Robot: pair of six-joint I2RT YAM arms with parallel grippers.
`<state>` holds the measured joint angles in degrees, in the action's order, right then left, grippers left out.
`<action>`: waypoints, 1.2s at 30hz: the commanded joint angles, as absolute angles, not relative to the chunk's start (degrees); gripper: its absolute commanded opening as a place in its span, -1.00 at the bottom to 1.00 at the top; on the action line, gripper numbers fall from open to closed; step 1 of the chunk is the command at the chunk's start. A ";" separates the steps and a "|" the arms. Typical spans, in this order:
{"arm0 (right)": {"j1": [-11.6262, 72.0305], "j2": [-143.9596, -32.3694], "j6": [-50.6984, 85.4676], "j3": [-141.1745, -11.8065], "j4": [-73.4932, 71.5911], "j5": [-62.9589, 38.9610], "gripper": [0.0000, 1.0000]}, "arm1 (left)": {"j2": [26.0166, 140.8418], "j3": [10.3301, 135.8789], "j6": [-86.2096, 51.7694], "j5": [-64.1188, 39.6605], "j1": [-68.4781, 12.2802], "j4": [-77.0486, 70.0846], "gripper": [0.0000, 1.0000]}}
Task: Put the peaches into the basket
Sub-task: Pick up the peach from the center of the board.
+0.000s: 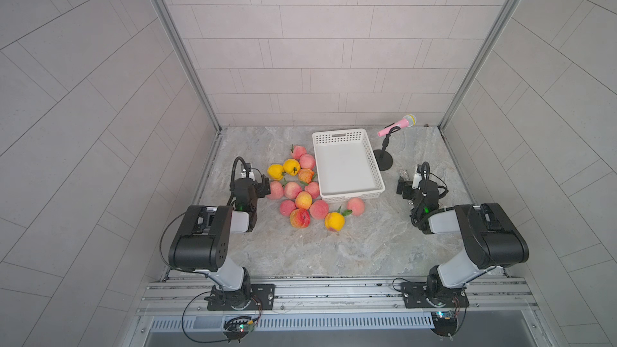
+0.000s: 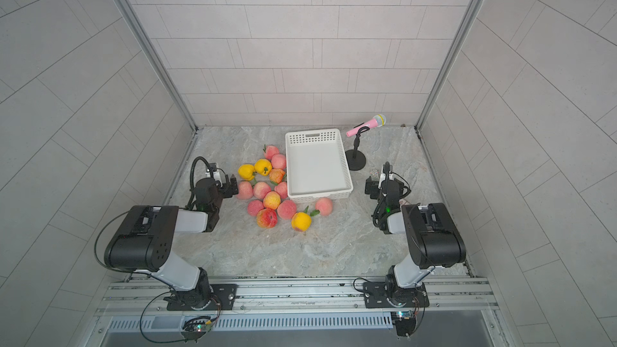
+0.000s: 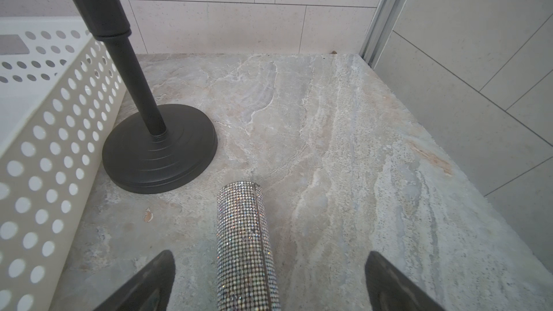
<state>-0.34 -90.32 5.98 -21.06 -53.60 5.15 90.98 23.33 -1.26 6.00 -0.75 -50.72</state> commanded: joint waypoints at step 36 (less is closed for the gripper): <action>13.68 -58.72 27.51 -28.77 -14.50 -9.85 0.83 | 75.42 45.26 -23.53 -3.79 -4.20 -5.25 0.90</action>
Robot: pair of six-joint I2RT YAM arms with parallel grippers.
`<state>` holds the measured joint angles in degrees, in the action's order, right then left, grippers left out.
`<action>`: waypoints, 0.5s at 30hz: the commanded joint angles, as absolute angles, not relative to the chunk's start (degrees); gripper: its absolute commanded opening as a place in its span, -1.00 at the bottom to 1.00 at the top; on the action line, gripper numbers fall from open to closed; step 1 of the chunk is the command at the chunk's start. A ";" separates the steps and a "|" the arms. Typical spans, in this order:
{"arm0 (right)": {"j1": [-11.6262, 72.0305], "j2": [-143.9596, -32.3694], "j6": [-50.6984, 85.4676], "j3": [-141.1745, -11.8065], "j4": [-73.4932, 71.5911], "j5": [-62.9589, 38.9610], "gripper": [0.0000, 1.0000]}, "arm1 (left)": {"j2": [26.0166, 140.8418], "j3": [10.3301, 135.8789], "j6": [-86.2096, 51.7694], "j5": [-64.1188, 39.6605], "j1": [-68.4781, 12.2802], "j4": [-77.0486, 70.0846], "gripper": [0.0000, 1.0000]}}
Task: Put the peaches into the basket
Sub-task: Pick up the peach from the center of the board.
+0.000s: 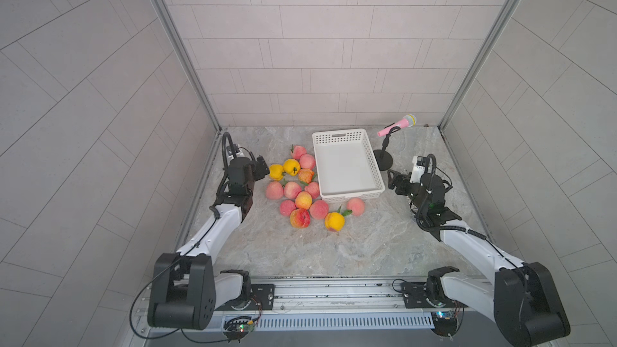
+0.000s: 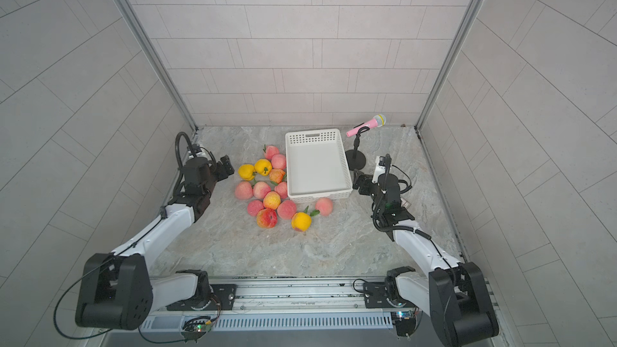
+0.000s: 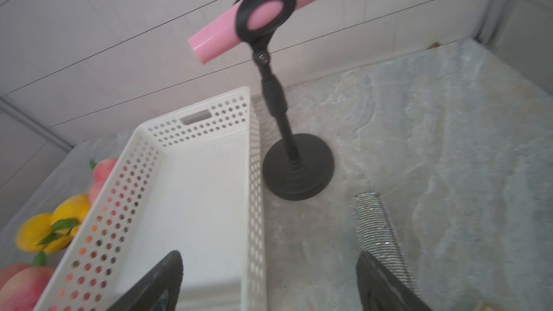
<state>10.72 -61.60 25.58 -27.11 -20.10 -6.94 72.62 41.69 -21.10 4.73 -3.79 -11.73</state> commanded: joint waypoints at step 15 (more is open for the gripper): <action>22.50 -59.87 23.13 -38.82 2.18 -15.62 0.83 | 105.94 76.12 -20.35 -14.68 -7.86 3.07 0.90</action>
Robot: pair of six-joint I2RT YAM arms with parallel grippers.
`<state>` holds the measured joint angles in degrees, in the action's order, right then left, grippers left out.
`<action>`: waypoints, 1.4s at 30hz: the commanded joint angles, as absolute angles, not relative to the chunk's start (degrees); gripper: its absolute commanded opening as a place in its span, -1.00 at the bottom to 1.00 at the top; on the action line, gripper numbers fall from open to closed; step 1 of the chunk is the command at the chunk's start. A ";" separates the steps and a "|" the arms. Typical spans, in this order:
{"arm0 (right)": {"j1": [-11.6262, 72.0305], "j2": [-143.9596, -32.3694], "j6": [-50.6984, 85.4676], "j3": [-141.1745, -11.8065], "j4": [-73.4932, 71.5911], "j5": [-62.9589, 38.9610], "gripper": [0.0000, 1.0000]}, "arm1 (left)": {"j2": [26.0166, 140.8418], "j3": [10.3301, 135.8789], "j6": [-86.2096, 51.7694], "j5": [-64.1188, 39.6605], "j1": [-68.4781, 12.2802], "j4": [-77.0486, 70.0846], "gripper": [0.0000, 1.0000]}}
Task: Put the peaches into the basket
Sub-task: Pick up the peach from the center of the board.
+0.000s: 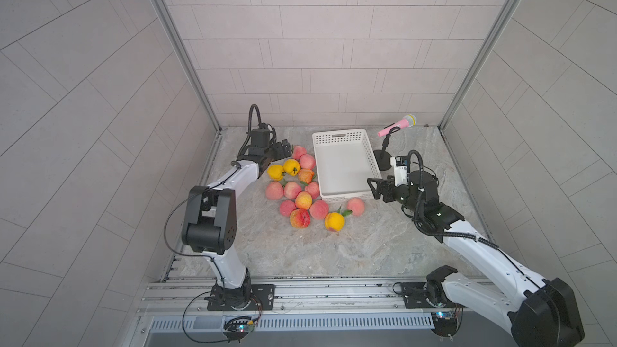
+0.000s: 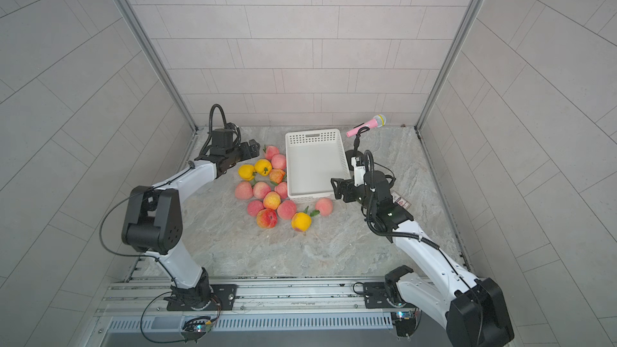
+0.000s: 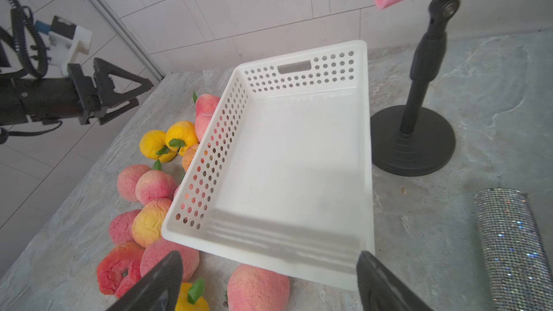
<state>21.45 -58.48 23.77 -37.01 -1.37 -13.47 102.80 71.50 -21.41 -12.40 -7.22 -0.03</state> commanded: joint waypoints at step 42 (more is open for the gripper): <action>24.48 -63.55 22.94 -38.24 0.96 -16.44 0.86 | 126.39 94.06 -21.28 -12.77 -11.78 9.19 0.26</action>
<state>24.12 -63.46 23.33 -38.24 1.10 -16.53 127.20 95.46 -21.56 -13.69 -11.66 9.63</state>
